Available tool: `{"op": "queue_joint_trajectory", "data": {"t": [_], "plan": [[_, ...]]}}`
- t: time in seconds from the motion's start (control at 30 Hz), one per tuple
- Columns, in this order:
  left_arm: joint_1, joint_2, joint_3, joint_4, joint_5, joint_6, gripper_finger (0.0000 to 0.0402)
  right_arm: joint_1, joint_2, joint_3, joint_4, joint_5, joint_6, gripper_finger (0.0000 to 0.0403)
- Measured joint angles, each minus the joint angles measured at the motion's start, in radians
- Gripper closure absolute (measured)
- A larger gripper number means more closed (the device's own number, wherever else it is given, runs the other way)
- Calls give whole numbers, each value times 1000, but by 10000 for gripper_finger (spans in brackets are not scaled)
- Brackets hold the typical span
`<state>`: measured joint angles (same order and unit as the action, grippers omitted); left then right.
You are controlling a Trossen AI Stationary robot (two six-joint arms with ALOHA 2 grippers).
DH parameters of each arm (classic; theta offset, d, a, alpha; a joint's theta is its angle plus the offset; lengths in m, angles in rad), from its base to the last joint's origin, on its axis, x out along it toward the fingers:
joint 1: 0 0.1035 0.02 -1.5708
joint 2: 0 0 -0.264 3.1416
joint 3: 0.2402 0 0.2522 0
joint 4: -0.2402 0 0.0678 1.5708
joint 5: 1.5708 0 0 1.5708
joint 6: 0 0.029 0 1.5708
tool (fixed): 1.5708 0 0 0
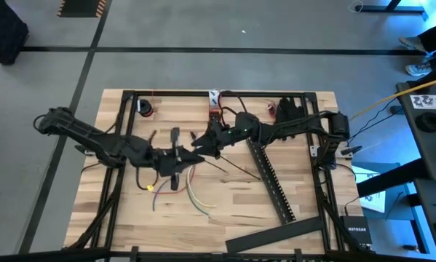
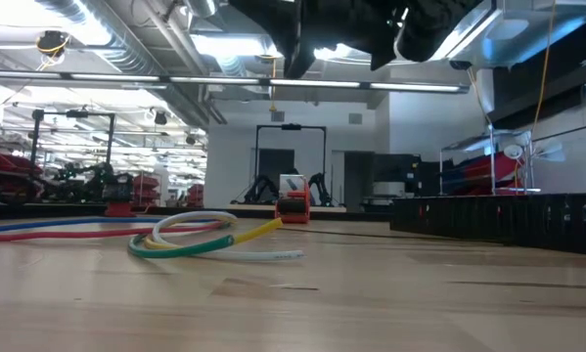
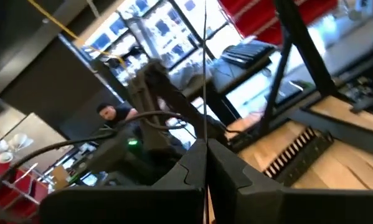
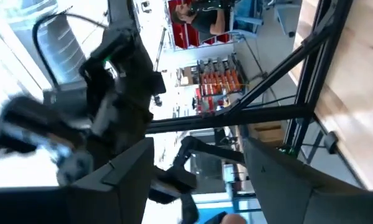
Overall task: Ziptie cables
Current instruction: Wrap the black zip tie on the cable
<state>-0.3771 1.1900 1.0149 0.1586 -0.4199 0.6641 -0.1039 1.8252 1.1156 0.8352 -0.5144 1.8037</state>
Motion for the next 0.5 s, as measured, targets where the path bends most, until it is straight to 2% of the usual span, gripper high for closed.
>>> {"op": "queue_joint_trajectory", "data": {"t": [0.23,0.4,0.5], "plan": [[28,90,-1,55,7,76,401,6,0,0,-14,-6,51,162],[73,130,-1,93,102,74,401,6,0,0,-33,-41,50,162],[87,139,-1,120,119,78,401,6,0,0,-43,-46,43,162]]}}
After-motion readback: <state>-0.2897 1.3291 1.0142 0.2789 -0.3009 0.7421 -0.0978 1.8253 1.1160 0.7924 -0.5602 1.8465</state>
